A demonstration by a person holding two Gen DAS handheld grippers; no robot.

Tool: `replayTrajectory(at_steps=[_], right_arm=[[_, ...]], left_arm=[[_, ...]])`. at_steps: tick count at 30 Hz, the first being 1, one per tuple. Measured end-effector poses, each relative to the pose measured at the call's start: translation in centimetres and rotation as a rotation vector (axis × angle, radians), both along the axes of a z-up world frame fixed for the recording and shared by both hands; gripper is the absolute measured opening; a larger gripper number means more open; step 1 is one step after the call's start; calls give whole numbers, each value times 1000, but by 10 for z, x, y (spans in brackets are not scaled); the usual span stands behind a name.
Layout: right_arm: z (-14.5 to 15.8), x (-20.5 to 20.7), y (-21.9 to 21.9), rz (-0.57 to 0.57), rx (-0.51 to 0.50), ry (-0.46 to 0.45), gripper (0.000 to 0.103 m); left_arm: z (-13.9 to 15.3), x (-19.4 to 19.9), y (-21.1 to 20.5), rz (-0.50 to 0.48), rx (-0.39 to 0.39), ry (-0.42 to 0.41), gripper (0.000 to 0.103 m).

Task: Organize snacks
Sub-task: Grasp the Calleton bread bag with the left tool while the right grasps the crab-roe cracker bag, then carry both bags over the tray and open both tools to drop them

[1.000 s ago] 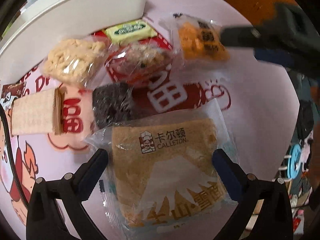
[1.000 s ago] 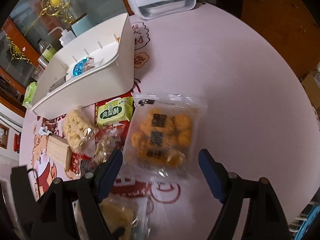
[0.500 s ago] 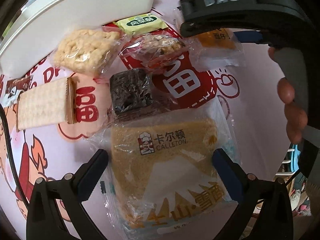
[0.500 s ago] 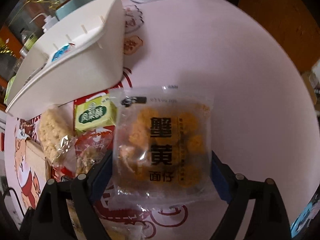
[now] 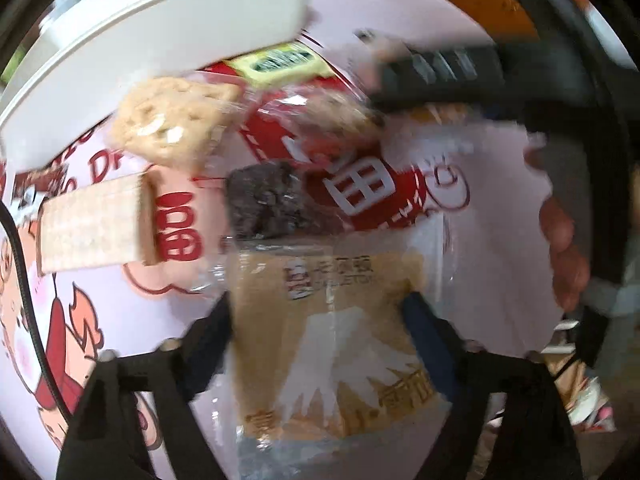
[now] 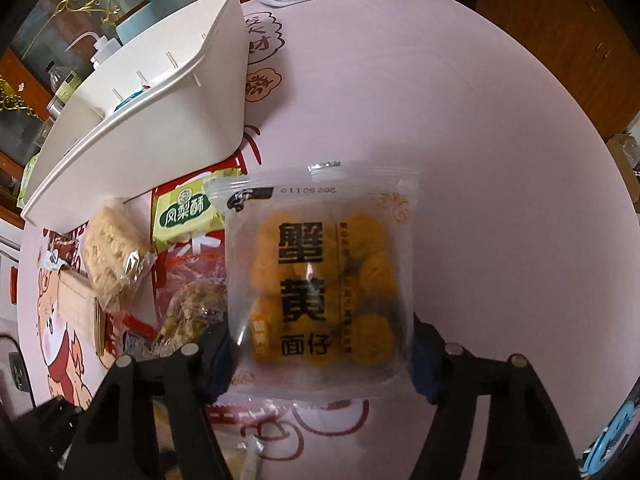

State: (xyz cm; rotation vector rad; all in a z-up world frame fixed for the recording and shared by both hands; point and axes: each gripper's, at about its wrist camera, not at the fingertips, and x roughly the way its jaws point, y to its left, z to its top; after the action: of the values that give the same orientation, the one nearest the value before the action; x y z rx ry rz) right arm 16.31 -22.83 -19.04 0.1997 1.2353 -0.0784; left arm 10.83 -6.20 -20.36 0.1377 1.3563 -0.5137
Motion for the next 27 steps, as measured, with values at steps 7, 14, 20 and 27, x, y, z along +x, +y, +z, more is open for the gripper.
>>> replayTrajectory(at_steps=[7,14,20,27], right_arm=[[1,-21,4,-1,7,-11,68],[24,-39,9,8,23,-58,68],[61,-41,10,13,41,-138,68],[116,-21,16,43,35,-254,68]], left_arm=[[13,11,35,37,-65,23,44],[39,1,46,50,-71,-39,39],[73,2,60,74,-96,-101,39],[122,4,72,96,-133,-201,39]])
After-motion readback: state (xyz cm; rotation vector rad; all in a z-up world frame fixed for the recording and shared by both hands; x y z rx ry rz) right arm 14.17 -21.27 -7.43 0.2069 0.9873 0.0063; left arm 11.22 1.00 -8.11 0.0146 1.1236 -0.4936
